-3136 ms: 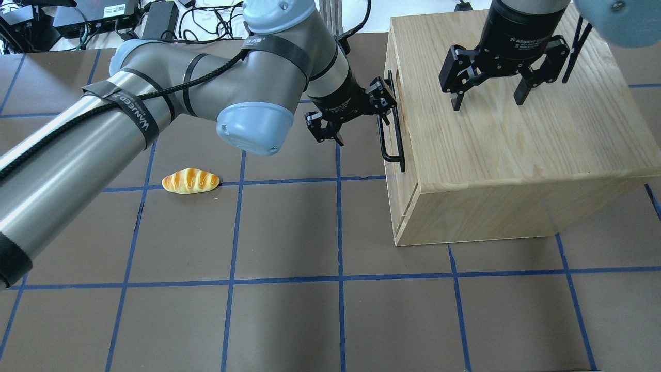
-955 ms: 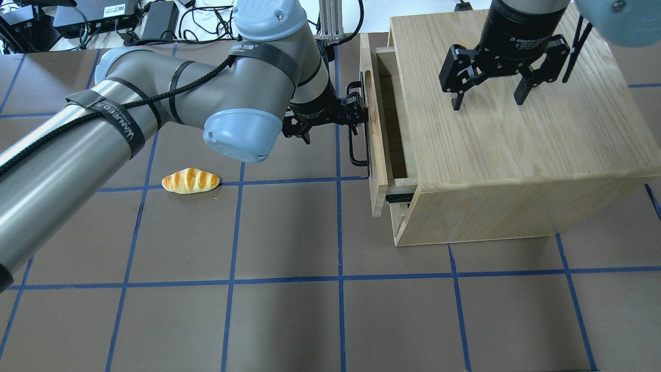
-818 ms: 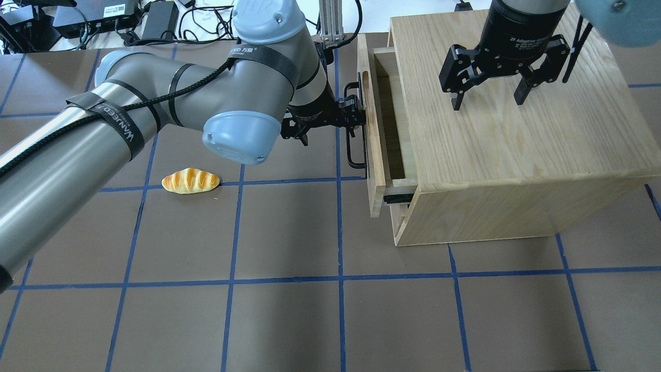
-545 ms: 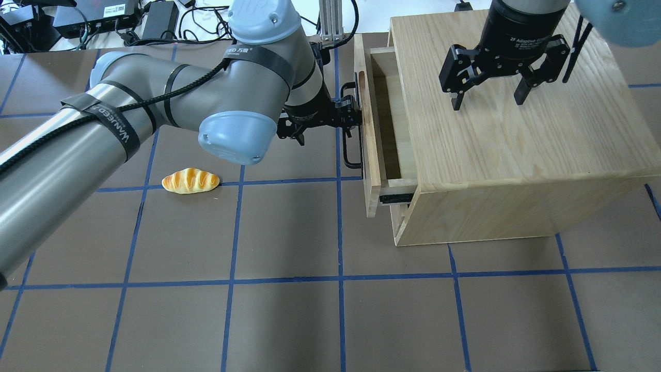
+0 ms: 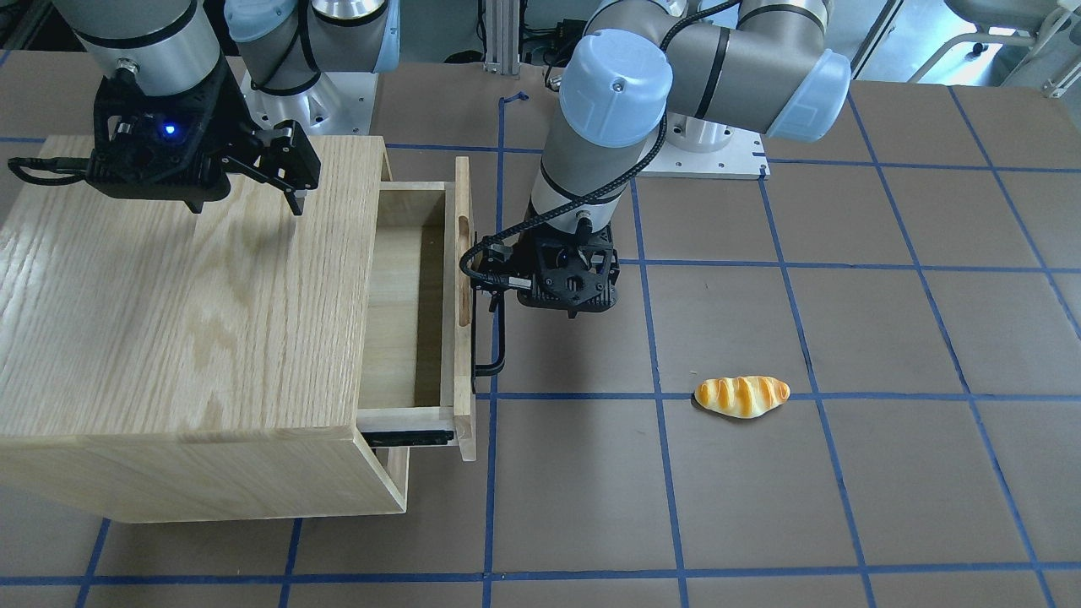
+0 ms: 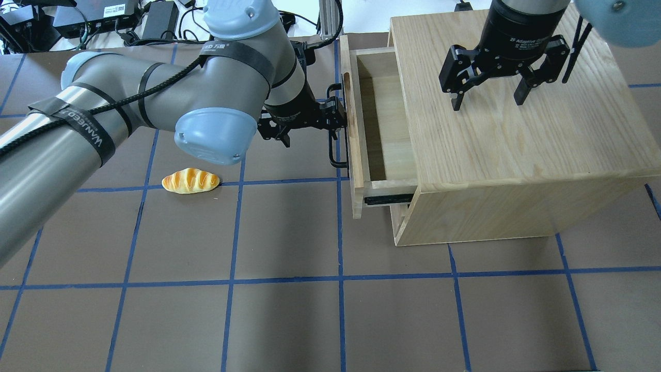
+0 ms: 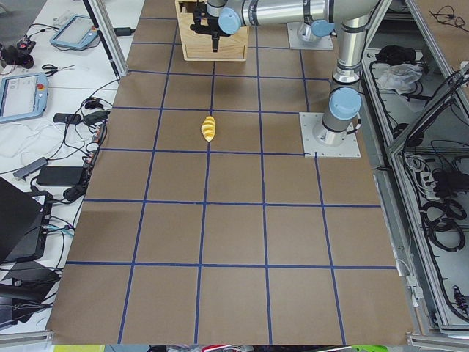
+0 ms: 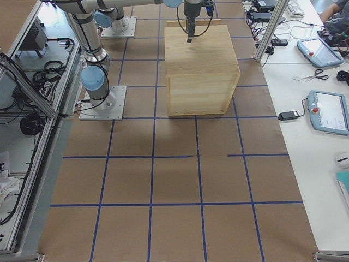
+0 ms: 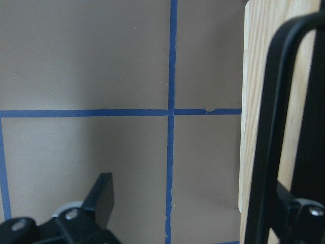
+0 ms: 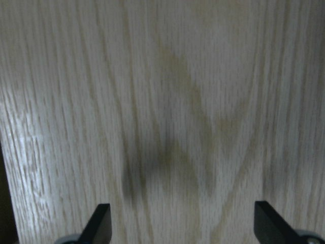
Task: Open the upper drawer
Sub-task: 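Pull the drawer handle with the left gripper away from the cabinet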
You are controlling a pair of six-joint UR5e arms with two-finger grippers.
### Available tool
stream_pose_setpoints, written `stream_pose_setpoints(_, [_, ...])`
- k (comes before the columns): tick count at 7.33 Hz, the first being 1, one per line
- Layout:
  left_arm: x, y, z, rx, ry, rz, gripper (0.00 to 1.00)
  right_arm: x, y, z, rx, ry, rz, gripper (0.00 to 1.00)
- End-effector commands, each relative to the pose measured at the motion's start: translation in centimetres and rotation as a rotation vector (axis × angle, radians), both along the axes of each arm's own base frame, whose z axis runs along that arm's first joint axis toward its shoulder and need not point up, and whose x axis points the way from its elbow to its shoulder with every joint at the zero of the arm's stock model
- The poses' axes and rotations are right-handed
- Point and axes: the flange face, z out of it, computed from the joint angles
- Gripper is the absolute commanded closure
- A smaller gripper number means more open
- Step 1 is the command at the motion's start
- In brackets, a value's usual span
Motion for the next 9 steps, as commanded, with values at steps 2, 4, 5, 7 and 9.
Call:
stream_pose_setpoints(2, [1.9, 0.7, 0.8, 0.01, -0.008, -0.02, 0.0, 0.0, 0.0, 0.1, -0.001, 0.0, 0.0, 0.0])
stream_pose_setpoints(4, [2.5, 1.3, 1.4, 0.028, -0.014, -0.03, 0.0, 0.0, 0.0, 0.0, 0.0, 0.0, 0.0, 0.0])
stream_pose_setpoints(5, [2.7, 1.3, 1.6, 0.028, -0.014, -0.029, 0.0, 0.0, 0.0, 0.0, 0.0, 0.0, 0.0, 0.0])
stream_pose_setpoints(7, [3.0, 1.3, 1.9, 0.024, -0.013, -0.024, 0.0, 0.0, 0.0, 0.1, -0.001, 0.0, 0.002, 0.0])
stream_pose_setpoints(9, [3.1, 1.3, 1.8, 0.027, -0.017, -0.039, 0.0, 0.0, 0.0, 0.1, -0.001, 0.0, 0.0, 0.0])
